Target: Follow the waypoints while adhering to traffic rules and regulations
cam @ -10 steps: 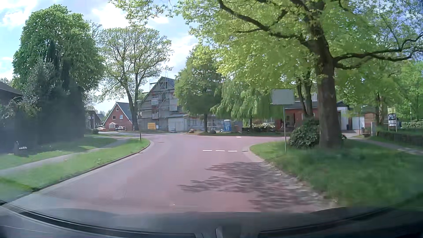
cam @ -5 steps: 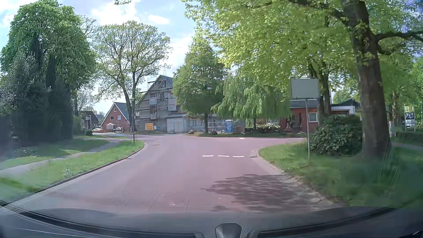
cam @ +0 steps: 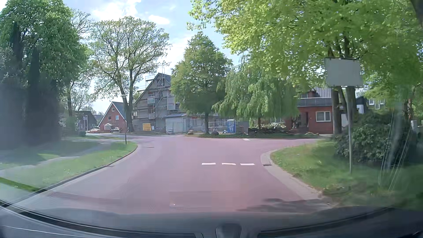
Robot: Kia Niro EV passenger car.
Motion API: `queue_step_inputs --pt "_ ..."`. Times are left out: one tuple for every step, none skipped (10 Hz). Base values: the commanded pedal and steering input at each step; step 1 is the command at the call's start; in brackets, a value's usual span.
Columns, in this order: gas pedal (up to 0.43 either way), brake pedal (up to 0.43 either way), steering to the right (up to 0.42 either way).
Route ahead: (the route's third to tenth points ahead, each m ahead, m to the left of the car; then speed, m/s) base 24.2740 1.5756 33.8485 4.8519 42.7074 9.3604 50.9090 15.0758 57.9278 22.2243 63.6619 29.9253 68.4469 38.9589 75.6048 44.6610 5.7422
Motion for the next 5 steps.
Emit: queue_step_inputs --pt "0.047 0.0 -0.009" --pt "0.047 0.0 -0.007" --pt "0.047 0.0 -0.006" --pt "0.008 0.0 -0.006" --pt "0.0 0.0 -0.005"
